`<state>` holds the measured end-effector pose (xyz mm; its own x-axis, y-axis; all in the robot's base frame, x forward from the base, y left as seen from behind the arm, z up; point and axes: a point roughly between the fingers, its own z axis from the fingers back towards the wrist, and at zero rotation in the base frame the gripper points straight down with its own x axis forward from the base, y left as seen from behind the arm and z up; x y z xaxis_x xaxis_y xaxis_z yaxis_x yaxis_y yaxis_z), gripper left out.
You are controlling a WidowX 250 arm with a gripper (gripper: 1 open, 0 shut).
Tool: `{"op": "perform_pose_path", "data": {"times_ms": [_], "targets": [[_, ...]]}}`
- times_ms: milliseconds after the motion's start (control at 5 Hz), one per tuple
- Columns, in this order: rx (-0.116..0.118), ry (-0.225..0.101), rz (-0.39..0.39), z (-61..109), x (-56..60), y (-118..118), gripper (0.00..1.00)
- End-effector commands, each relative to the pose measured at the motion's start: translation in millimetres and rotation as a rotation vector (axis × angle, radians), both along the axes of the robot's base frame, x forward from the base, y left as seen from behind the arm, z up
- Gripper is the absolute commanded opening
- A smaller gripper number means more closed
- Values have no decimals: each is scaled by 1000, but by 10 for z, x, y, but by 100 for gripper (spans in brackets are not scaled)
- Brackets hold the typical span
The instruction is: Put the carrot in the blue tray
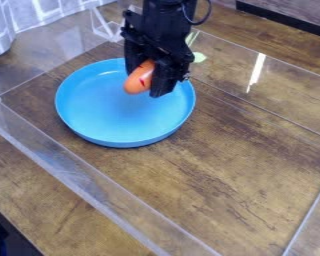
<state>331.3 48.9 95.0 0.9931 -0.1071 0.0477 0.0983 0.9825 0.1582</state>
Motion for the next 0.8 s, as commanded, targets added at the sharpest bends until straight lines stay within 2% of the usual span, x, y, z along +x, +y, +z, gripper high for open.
{"op": "perform_pose_path", "data": {"times_ms": [0,600], "targets": [[-5,-52,27,136,26,62,0],[-28,-65,53,142,21,53,0]]}}
